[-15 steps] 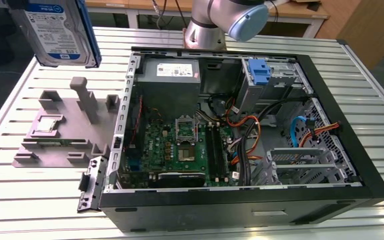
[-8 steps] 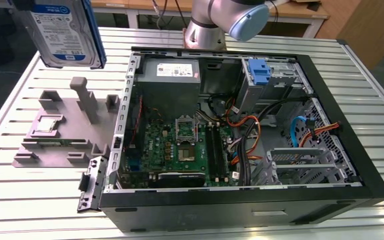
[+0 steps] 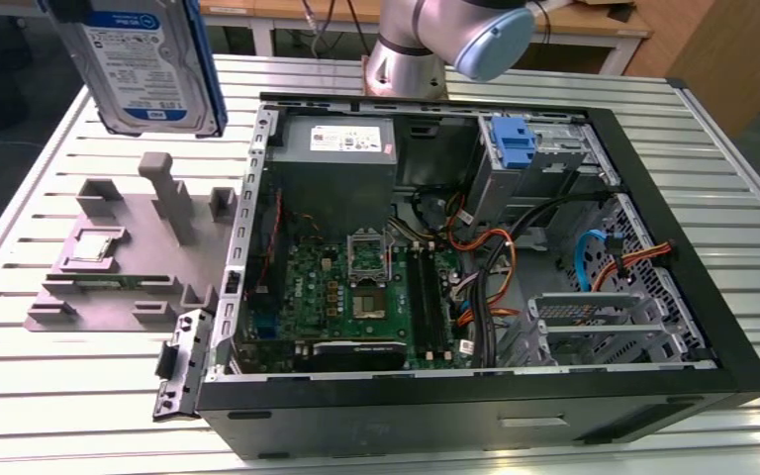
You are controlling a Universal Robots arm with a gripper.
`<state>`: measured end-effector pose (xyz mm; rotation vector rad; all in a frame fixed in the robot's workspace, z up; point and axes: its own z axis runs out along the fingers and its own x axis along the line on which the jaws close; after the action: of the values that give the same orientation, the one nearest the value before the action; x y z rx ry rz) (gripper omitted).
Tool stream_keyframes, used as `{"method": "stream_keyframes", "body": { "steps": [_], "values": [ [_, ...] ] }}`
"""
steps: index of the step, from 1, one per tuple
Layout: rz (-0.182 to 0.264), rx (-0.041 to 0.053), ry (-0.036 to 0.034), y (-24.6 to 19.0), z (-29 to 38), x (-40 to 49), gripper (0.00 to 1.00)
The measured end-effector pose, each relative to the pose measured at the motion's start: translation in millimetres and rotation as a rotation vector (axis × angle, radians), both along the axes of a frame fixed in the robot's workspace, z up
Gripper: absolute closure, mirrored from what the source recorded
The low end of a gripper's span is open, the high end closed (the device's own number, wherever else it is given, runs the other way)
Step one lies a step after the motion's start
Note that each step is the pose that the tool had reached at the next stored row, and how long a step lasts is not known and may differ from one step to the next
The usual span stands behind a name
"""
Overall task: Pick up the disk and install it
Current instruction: 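Pick up the disk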
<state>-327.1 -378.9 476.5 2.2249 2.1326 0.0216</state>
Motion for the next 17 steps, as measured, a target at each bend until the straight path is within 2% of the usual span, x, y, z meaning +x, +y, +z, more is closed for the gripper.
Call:
{"method": "stream_keyframes", "body": {
  "steps": [5, 10, 15, 16, 17],
  "values": [
    [0.0, 0.0, 0.0, -0.3, 0.0, 9.8, 0.63],
    [0.0, 0.0, 0.0001, -1.9, 0.0, 14.3, 0.63],
    [0.0, 0.0002, -0.0001, -8.7, 0.0, 15.9, 0.63],
    [0.0, 0.0017, 0.0001, -10.4, 0.0, 16.2, 0.63],
    [0.0, 0.0085, 0.0002, -11.8, 0.0, 16.4, 0.63]
  ]
}}
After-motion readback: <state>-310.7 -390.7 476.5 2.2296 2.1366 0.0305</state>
